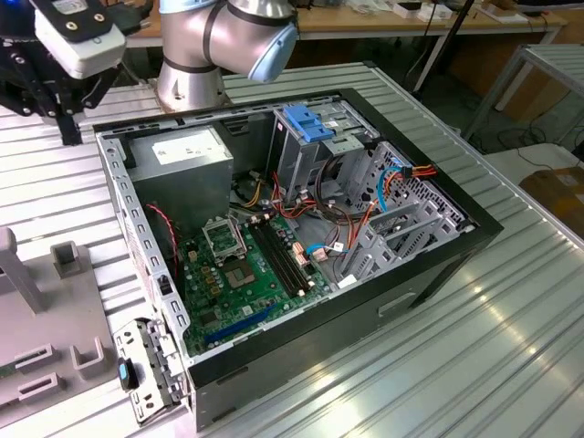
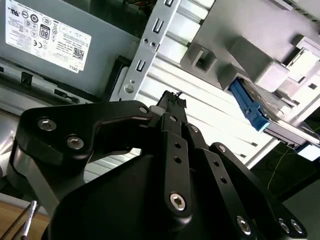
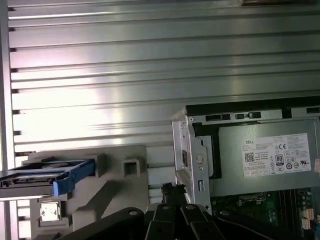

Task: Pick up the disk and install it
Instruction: 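Reach for the disk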

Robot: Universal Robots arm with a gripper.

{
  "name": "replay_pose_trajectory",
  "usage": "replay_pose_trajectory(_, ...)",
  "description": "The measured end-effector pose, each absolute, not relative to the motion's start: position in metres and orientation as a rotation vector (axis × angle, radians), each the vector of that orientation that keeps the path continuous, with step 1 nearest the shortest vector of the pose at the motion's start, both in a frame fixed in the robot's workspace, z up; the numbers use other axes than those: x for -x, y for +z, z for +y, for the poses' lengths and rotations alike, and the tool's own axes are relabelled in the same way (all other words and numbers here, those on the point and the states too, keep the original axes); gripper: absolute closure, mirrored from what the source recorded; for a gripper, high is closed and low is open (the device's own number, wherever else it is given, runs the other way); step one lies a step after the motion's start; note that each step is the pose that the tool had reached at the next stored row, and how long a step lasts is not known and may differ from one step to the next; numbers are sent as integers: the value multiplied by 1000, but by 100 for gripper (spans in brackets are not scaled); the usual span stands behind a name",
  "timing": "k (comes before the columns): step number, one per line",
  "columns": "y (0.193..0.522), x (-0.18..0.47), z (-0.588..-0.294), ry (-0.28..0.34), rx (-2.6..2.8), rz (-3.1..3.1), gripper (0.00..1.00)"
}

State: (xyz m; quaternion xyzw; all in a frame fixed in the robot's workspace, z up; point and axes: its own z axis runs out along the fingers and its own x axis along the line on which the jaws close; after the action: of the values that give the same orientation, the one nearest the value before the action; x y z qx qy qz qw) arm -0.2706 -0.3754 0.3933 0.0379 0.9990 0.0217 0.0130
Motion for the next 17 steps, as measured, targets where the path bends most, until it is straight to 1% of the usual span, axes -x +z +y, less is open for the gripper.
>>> replay_pose_trajectory(4, 393, 310, -372, 68, -118, 3112, 89)
replay_pose_trajectory(9, 393, 338, -371, 67, -118, 3113, 89)
replay_pose_trajectory(12, 393, 371, -370, 68, -118, 3112, 89)
replay_pose_trajectory(17, 393, 403, -370, 68, -118, 3112, 89)
